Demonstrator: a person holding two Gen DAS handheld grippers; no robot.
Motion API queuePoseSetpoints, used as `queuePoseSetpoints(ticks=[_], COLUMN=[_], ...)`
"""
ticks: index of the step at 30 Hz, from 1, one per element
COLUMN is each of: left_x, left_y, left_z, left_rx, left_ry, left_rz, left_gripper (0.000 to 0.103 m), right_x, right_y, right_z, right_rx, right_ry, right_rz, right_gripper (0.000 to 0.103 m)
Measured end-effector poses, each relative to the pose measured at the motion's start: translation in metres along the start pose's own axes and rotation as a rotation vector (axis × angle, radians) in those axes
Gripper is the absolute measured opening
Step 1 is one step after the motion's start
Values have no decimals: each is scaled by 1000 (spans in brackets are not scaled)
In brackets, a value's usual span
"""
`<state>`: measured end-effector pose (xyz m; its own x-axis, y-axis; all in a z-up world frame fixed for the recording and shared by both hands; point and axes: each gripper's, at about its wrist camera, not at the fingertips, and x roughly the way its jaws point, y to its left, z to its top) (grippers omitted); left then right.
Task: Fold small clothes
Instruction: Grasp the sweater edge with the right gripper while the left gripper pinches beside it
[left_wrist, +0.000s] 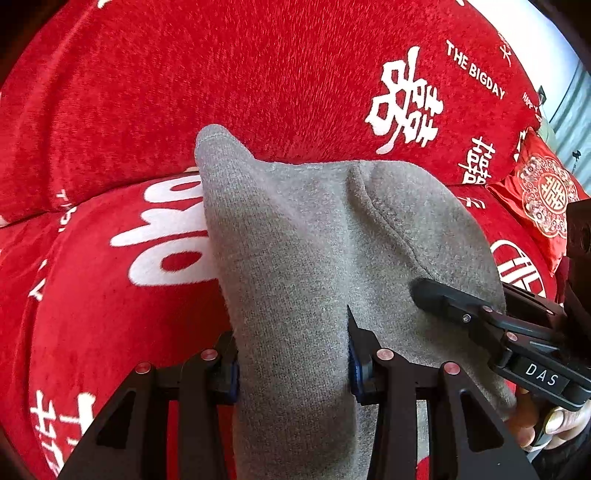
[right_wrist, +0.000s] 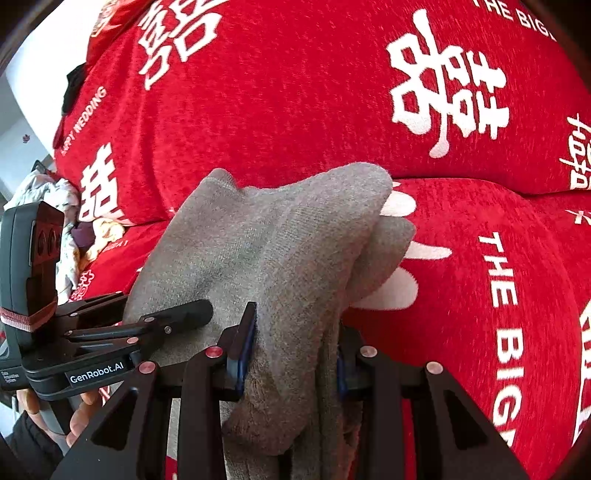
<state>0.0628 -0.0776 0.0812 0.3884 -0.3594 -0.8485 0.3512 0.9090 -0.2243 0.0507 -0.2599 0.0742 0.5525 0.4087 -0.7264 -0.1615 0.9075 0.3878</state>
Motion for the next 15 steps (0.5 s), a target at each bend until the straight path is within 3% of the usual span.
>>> queuePoseSetpoints(ticks=[15], left_x=[-44], left_y=[10], left_z=[-62], left_rx=[-18], left_ry=[-6], left_rz=[35], left_gripper=[44], right_x=[-26], right_y=[48], right_z=[-50], right_rx=[-40], right_ry=[8], right_rz=[24], right_gripper=[37])
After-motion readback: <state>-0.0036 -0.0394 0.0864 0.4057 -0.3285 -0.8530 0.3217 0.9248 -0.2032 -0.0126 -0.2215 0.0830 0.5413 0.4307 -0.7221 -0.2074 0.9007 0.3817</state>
